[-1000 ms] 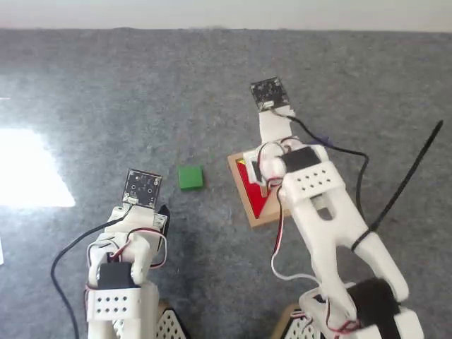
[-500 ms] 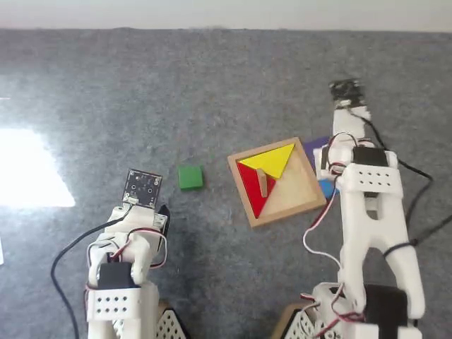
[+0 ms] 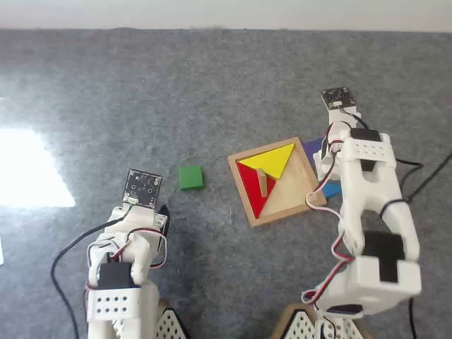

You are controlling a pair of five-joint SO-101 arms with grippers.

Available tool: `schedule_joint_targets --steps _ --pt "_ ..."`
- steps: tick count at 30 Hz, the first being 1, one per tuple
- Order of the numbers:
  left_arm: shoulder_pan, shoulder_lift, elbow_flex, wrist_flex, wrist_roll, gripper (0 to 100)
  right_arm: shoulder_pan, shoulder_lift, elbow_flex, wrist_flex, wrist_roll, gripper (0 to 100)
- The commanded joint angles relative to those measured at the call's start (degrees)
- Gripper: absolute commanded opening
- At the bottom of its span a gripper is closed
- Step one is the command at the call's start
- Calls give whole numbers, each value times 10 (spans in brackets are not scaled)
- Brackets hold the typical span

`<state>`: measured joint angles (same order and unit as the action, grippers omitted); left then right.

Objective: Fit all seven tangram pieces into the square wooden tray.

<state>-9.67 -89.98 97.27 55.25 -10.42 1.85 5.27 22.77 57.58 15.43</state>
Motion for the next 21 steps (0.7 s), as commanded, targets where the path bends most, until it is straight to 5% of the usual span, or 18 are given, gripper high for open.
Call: schedule_joint_targets --steps 1,15,21 --pt "-4 -10 -5 0 -7 152 0 34 -44 -9 -9 259" --pt "-4 -10 -5 0 -7 152 -116 67 -25 -17 -17 259" --pt "-4 -10 -5 0 -7 152 -108 48 -27 -17 -36 259"
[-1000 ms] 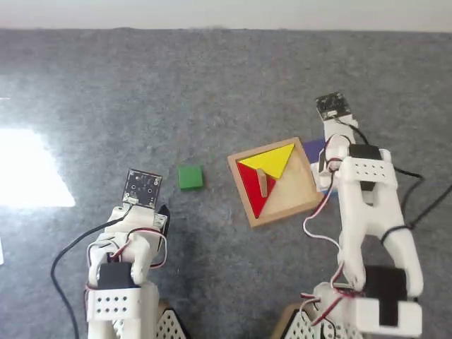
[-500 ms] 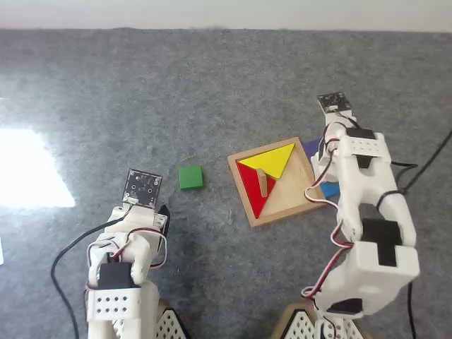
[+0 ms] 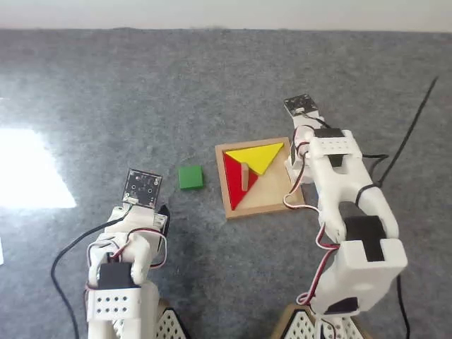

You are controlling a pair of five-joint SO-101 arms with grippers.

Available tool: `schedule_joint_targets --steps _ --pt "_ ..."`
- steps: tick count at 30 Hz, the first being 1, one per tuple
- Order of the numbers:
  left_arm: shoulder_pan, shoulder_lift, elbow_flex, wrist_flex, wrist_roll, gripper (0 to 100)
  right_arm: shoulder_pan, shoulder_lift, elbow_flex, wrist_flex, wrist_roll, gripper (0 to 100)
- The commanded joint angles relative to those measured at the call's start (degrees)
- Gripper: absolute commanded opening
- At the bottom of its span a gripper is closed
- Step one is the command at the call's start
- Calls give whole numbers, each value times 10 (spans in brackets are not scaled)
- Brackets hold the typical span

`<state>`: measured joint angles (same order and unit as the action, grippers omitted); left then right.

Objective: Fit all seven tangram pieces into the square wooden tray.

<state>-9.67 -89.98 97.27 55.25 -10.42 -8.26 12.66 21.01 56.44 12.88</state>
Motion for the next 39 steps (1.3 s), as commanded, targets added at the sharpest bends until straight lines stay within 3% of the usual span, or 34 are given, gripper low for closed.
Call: schedule_joint_targets --steps 1,10,16,20,25,29,31,35,39 --pt "-4 -10 -5 0 -7 152 -2 -37 -10 -5 -11 259" --pt "-4 -10 -5 0 -7 152 -2 -195 11 55 -59 259" --pt "-4 -10 -5 0 -7 152 -36 -405 205 15 -39 257" --pt "-4 -10 -5 0 -7 152 56 -553 338 28 4 230" --pt "-2 -9 -5 -11 -7 162 211 -713 480 26 43 64" --pt "-7 -9 -5 -43 -8 232 292 -813 552 31 72 77" --pt "-10 -9 -7 -44 -25 261 321 -853 590 29 81 92" --pt "-63 -9 -55 -28 -152 295 328 -918 667 29 127 95" --pt "-84 -5 -106 -29 -139 295 363 -970 694 32 142 95"
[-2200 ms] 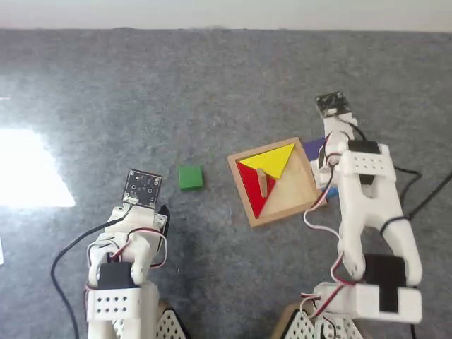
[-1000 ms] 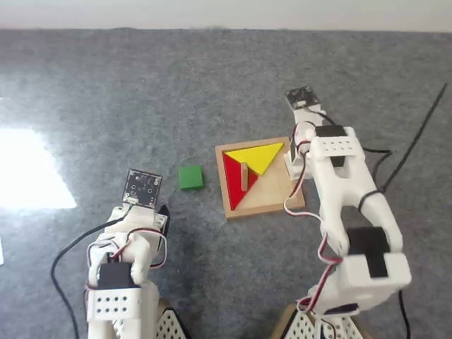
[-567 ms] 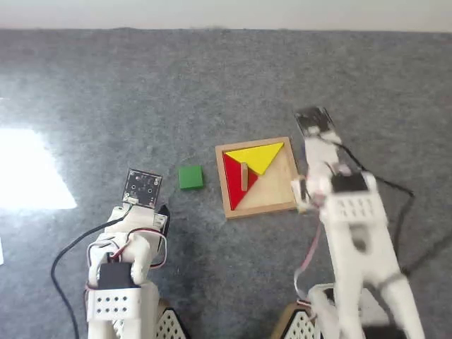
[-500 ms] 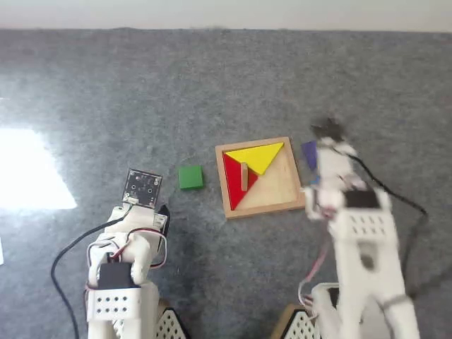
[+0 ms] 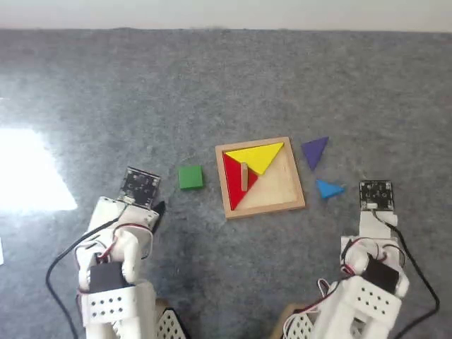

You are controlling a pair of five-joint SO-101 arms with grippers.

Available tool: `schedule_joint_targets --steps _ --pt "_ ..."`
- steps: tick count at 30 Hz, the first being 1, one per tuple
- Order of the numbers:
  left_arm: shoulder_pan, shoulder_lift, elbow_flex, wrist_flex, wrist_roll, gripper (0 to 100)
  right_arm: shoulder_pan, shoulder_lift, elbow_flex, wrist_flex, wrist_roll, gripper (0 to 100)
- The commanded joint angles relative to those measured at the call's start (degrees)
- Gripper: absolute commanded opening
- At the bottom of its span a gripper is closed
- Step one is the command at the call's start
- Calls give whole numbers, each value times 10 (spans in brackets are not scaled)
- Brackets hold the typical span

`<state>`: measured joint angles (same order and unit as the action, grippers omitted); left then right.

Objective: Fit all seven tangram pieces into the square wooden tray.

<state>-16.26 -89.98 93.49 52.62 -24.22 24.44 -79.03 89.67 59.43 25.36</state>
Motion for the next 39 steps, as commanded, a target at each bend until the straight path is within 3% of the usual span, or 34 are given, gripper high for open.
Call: schedule_joint_targets --steps 1,4,8,14,16,19,21,23,26,32,39 --pt "-21 -4 -82 -3 12 295 46 -64 10 2 18 95" --pt "-25 -3 -128 3 66 295 58 -94 29 2 20 97" --pt "-25 69 -188 20 76 295 58 -120 43 4 23 98" --pt "-74 396 -357 39 75 295 58 -162 55 38 46 98" --pt "-82 531 -453 105 30 295 58 -181 59 43 45 98" --pt "-84 713 -617 267 -97 295 54 -210 67 60 47 98" --pt "-84 810 -712 355 -131 293 42 -230 69 77 47 98" --pt "-83 876 -767 392 -155 265 32 -247 68 95 47 98" --pt "-82 925 -790 373 -164 205 29 -248 68 96 47 98" --pt "-27 930 -720 255 -162 305 27 -248 68 95 47 98" --pt "2 936 -628 98 -111 306 27 -248 68 95 47 98"
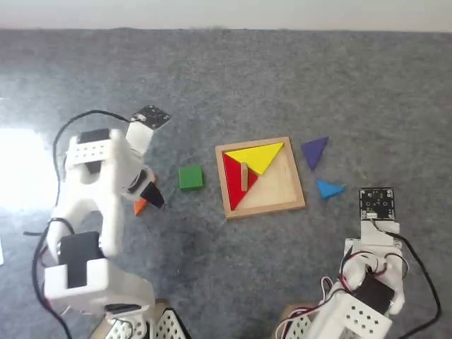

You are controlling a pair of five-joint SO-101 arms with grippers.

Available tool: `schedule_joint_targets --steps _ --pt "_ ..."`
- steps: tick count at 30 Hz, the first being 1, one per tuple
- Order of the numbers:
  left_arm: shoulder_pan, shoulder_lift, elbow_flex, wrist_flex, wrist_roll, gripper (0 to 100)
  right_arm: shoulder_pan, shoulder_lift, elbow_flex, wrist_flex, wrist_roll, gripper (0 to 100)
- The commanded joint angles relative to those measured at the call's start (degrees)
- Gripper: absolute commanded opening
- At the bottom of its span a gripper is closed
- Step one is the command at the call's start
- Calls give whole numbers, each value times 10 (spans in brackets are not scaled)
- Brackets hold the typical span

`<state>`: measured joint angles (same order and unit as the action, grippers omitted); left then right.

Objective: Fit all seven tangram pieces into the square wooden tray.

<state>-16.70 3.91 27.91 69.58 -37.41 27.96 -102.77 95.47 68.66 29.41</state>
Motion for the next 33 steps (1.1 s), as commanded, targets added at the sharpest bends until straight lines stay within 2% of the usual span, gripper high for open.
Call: schedule_joint_targets --steps 1,5,10,17,22,25,33 --pt "8 -3 39 -81 21 306 -7 -11 10 2 7 98" --pt "4 -3 73 -121 21 305 -7 -11 10 2 7 98" --pt "8 -11 87 -125 24 305 -7 -11 10 2 7 98" --pt "16 -105 67 -45 33 282 -7 -11 10 2 7 98" --pt "27 -157 82 -29 36 250 -7 -11 10 2 7 98" --pt "46 -136 108 -42 36 247 -7 -11 10 2 7 98" --pt "44 2 112 -131 37 247 -7 -11 10 2 7 98"
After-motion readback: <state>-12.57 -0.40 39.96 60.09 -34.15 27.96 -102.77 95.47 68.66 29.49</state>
